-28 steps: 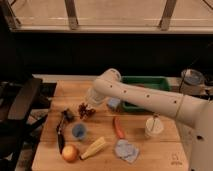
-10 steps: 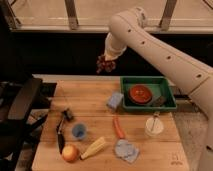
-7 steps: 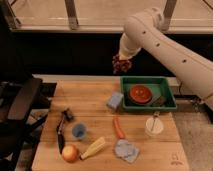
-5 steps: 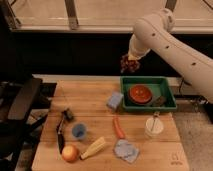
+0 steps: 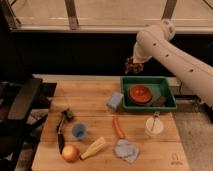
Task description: Place grapes in tray
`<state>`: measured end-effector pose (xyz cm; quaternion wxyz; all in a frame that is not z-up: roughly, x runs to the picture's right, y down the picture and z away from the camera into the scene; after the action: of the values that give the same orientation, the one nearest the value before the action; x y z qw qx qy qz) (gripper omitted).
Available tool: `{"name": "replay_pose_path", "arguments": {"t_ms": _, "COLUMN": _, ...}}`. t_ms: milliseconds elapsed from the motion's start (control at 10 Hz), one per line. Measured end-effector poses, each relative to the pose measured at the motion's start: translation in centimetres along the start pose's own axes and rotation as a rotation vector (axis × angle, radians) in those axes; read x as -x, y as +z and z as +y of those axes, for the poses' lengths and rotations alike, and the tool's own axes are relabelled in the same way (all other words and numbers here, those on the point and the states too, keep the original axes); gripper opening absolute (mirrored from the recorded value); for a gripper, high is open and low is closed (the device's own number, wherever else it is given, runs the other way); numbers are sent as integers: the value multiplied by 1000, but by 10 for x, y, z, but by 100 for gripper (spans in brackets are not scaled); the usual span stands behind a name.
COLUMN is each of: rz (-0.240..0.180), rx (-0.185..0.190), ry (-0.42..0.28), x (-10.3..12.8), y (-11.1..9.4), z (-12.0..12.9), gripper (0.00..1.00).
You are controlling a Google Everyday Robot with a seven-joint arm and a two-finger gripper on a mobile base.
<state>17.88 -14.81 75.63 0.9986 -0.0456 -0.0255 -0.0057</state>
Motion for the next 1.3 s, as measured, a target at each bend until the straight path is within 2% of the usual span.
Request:
{"name": "replay_pose_path", "arguments": {"t_ms": 200, "rz": -17, "rx": 7, "ry": -8, "x": -5, "y": 30, "z": 7, "gripper": 2}}
{"name": "replay_pose_path", "arguments": {"t_ms": 300, "rz": -26, "rx": 9, "ry": 1, "x": -7, "y": 37, "z": 8, "gripper": 8}}
{"name": "replay_pose_path", "arguments": {"t_ms": 500, "rz": -48, "rx": 13, "ry": 39, "x": -18, "y": 44, "z": 7, "gripper": 28}}
{"name": "replay_pose_path", "arguments": {"t_ms": 800, "rz": -100, "rx": 23, "ry": 70, "x": -19, "y": 53, "z": 5, "gripper": 59}}
{"name": "replay_pose_path", "arguments": {"t_ms": 1000, "rz": -131, "rx": 44, "ry": 86, "x": -15, "y": 67, "z": 11, "gripper": 77}}
{"name": "replay_pose_path", "arguments": {"t_ms": 1100, "rz": -144, "rx": 59, "ry": 98, "x": -14, "y": 75, "z": 16, "gripper": 80}}
{"name": "replay_pose_path", "arguments": {"t_ms": 1300, "rz": -146, "rx": 62, "ry": 104, "x": -16, "y": 75, "z": 17, "gripper": 80}}
